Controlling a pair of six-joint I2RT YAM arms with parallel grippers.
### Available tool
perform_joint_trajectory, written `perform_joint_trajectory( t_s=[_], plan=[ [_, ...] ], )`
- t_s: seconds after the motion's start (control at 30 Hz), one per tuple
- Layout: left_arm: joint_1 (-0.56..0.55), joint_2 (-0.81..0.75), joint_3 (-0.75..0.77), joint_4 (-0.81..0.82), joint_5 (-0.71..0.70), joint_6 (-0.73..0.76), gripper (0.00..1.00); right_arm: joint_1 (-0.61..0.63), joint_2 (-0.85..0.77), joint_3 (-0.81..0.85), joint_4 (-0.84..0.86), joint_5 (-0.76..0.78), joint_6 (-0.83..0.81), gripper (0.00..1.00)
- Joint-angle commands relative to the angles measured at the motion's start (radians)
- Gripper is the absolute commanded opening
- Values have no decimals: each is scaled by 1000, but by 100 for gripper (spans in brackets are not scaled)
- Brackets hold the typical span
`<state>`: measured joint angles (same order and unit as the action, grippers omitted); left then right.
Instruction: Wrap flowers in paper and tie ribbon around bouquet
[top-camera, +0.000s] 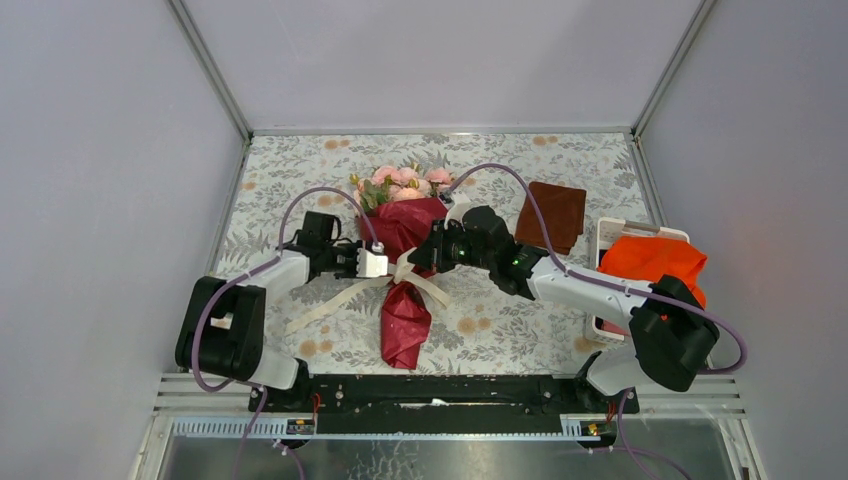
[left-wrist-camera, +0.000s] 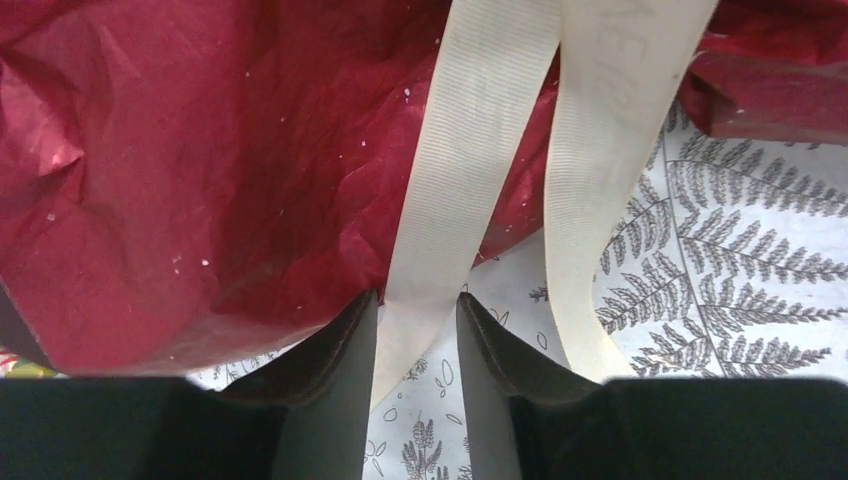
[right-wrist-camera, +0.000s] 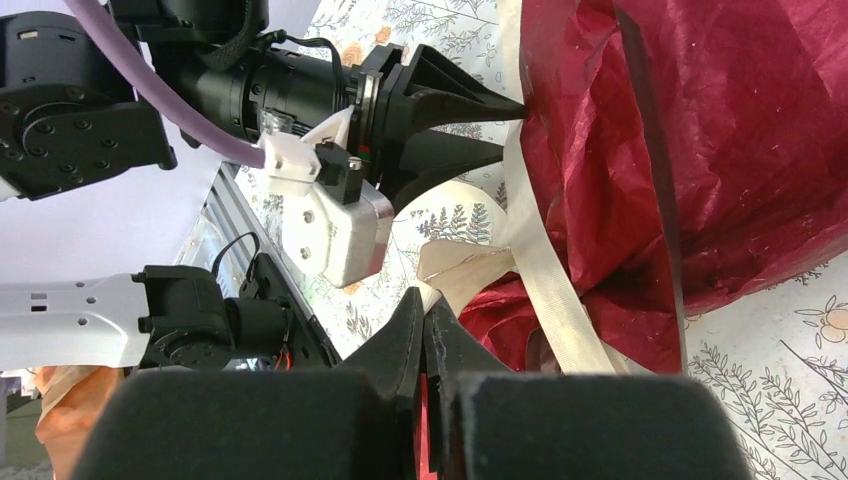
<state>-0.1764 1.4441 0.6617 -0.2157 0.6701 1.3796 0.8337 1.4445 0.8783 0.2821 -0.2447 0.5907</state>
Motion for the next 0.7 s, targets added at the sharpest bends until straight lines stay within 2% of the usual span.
perform_joint_trajectory(
  t_s=[0.0,0.3,0.47,0.5,0.57,0.67],
  plan=[
    [-12,11,-32,124,-38,35,34,-7,-36,1,38,2,-24,0],
    [-11,-42,-76,105,-62,38,5,-15,-29,2,43,-12,-19,0],
    [5,-103,-58,-40,-79,47,11,-16,-13,22,36,-12,-28,0],
    [6,-121,-57,-75,-79,48,9,-16,-9,27,35,-15,-32,0],
    [6,-162,-54,-135,-74,45,1,-16,-2,37,34,-19,-36,0],
    [2,-240,-32,-301,-44,45,0,-17,13,52,32,-29,-40,0]
  ],
)
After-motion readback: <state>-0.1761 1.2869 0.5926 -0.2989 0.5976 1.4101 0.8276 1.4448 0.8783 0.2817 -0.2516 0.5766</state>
